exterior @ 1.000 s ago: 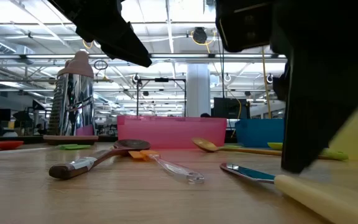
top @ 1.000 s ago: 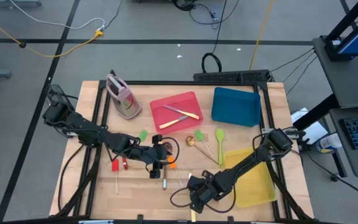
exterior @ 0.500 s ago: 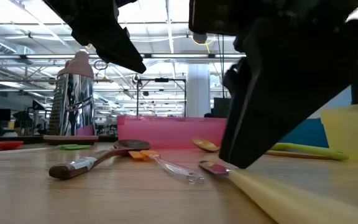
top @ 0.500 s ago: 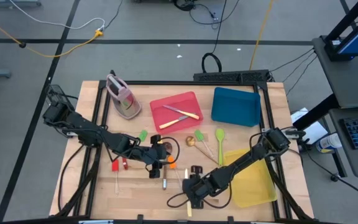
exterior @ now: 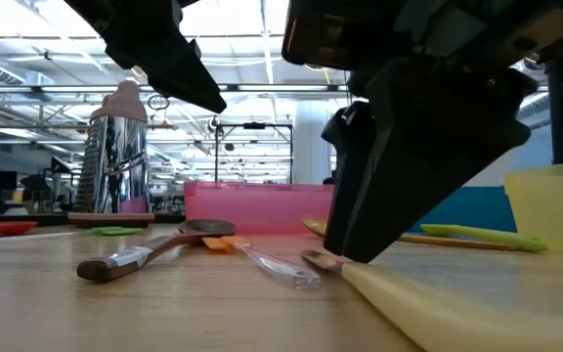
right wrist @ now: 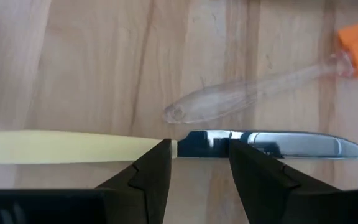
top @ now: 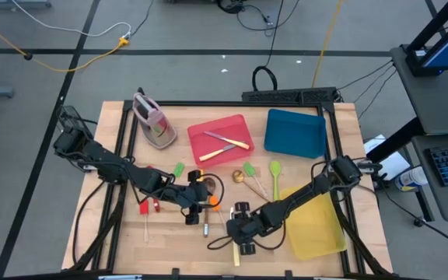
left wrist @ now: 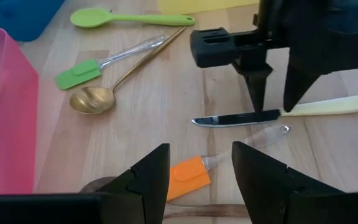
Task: Pick & Place Kitchen Items
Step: Put the yellow knife into the pink bin
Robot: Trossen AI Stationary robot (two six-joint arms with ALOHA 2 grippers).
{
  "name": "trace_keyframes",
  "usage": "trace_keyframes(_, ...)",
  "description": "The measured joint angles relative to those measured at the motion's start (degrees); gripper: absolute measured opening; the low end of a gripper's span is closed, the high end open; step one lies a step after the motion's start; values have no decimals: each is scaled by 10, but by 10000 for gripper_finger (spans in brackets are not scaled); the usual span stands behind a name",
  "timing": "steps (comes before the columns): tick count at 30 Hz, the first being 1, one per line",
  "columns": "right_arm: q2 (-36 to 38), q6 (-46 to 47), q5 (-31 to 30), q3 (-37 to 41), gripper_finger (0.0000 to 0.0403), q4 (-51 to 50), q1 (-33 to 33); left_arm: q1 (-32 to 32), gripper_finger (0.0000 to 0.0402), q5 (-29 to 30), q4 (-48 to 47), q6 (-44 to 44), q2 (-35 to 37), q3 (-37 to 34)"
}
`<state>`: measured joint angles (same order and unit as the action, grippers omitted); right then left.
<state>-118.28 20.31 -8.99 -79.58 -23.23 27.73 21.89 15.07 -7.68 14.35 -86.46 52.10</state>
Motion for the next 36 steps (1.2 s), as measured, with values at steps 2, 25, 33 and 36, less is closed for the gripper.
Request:
trace_keyframes(2,0,0,1,11,155,-4,-7,0,179,0,0,0,0,0)
trace_keyframes(25,114,46,0,20,155,-171,-26,0,179,0,-12,23,0,0)
trace_keyframes(33,131,299,-2,19,150,-141,-3,0,179,0,-12,27,0,0)
trace_keyframes(36,110,345,0,19,140,-129,15,0,179,0,-13,27,0,0)
